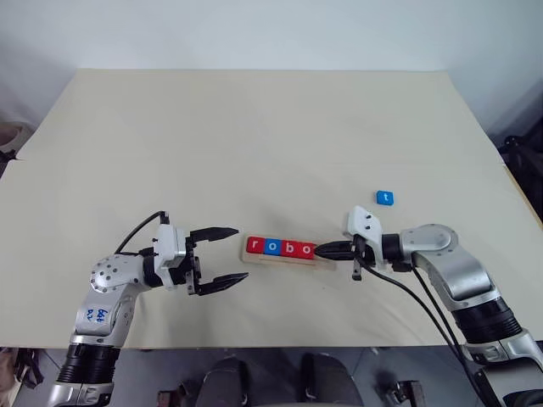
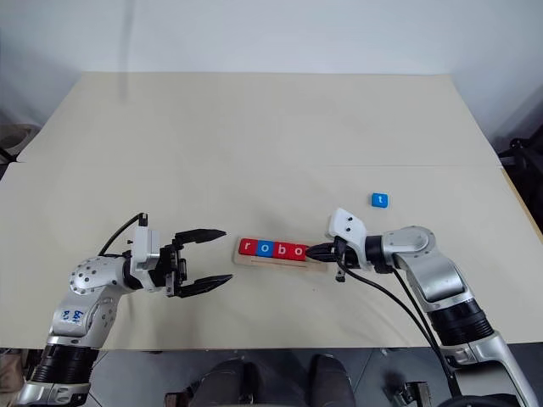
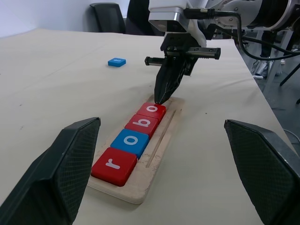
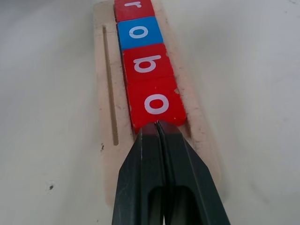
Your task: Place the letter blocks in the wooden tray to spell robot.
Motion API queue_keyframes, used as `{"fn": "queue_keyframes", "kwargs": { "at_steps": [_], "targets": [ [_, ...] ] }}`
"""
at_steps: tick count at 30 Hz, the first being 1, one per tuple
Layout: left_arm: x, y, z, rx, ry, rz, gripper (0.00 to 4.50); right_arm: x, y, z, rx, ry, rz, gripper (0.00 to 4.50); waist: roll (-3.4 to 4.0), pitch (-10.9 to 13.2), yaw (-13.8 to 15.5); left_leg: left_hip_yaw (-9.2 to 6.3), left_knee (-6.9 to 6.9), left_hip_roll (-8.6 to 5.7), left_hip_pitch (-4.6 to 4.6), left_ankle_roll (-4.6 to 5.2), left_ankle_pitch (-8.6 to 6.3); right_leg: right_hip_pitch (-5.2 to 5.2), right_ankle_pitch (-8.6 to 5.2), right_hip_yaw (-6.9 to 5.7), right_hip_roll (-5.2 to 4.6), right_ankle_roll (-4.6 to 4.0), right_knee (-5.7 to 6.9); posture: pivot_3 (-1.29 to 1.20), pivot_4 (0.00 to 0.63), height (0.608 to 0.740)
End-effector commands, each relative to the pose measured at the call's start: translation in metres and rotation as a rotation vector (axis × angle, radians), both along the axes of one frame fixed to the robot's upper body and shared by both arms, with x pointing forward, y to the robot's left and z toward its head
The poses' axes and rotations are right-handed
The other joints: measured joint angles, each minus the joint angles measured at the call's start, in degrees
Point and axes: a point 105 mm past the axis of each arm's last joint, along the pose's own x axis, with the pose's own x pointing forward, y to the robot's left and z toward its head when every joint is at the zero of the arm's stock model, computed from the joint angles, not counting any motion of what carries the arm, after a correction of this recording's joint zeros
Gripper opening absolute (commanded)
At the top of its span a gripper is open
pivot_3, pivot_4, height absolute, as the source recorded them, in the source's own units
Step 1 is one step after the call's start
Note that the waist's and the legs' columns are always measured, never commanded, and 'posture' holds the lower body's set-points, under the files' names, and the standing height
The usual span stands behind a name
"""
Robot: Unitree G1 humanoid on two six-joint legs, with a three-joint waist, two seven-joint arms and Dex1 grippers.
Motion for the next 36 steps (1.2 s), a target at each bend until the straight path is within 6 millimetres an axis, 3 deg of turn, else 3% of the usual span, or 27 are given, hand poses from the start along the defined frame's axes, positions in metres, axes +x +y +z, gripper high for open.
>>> {"fn": "queue_keyframes", "kwargs": {
  "at_steps": [1, 4, 7, 13, 18, 26, 31, 36],
  "targets": [
    [-0.002, 0.003, 0.007, -0.008, -0.027, 0.0, 4.5, -0.006, -0.015, 0.028, 0.075, -0.081, -0.022, 0.03, 0.0, 0.0, 0.13, 0.0, 0.0, 0.0, -0.01, 0.0, 0.0, 0.0, 0.0, -0.01, -0.01, 0.0, -0.01, 0.0, 0.15, 0.74],
    [0.0, 0.003, 0.006, -0.008, -0.024, -0.004, 4.5, -0.011, -0.034, 0.037, 0.13, -0.124, -0.118, 0.03, 0.0, 0.0, 0.06, 0.0, 0.0, 0.0, 0.0, 0.0, 0.0, 0.01, 0.0, 0.0, 0.0, 0.0, -0.01, 0.0, 0.15, 0.74],
    [0.004, 0.001, 0.005, -0.011, -0.02, -0.014, 4.5, -0.019, -0.056, 0.036, 0.156, -0.167, -0.25, 0.59, 0.0, 0.0, 0.44, 0.0, -0.01, 0.0, 0.0, 0.0, 0.0, 0.03, 0.0, -0.04, 0.01, 0.0, -0.02, 0.0, 0.15, 0.74],
    [0.01, -0.002, 0.004, -0.021, -0.007, -0.033, 4.5, -0.04, -0.088, 0.026, 0.216, -0.28, -0.487, 2.6, -0.01, -0.01, 0.81, 0.04, -0.01, -0.01, 0.02, 0.0, 0.0, 0.02, 0.0, -0.01, 0.03, 0.0, 0.0, 0.0, 0.15, 0.74],
    [0.016, -0.005, 0.005, -0.031, -0.004, -0.045, 4.5, -0.058, -0.101, 0.01, 0.286, -0.325, -0.638, 4.36, -0.01, -0.01, 1.07, 0.14, -0.02, -0.02, 0.02, 0.0, 0.0, 0.03, 0.0, 0.01, 0.05, 0.0, -0.01, 0.0, 0.15, 0.74],
    [0.022, -0.006, 0.008, -0.018, -0.013, -0.072, 4.5, -0.06, -0.107, -0.004, 0.318, -0.326, -0.744, 4.47, 0.0, -0.01, 0.87, 0.09, -0.02, -0.01, 0.07, 0.0, 0.0, 0.02, 0.0, 0.1, 0.06, 0.0, 0.0, 0.0, 0.15, 0.74],
    [0.022, -0.007, 0.009, -0.017, -0.021, -0.075, 4.5, -0.024, -0.107, -0.001, 0.302, -0.219, -0.85, 4.47, 0.01, -0.02, 0.07, 0.03, -0.02, 0.01, 0.1, -0.01, 0.0, 0.02, 0.0, 0.11, 0.06, -0.01, 0.05, 0.0, 0.15, 0.74],
    [0.018, -0.008, 0.008, -0.026, -0.027, -0.062, 4.5, 0.03, -0.106, 0.016, 0.312, -0.177, -0.962, 4.47, 0.03, -0.02, -0.38, 0.02, -0.04, 0.02, 0.08, -0.01, 0.01, -0.02, -0.02, 0.12, 0.06, -0.04, 0.06, 0.0, 0.15, 0.74]
  ]
}}
